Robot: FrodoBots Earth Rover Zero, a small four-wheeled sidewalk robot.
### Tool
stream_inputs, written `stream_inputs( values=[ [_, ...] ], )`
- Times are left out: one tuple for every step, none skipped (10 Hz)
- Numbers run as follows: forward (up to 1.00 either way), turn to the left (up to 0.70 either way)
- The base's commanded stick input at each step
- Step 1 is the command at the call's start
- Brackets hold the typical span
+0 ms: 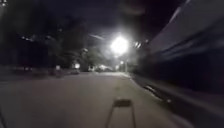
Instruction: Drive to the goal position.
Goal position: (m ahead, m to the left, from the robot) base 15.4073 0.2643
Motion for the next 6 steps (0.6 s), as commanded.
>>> stream_inputs(
  values=[
    [0.7,0.0],
    [0.7,0.0],
    [0.7,0.0],
    [0.7,0.0],
    [0.7,0.0],
    [0.7,0.0]
  ],
)
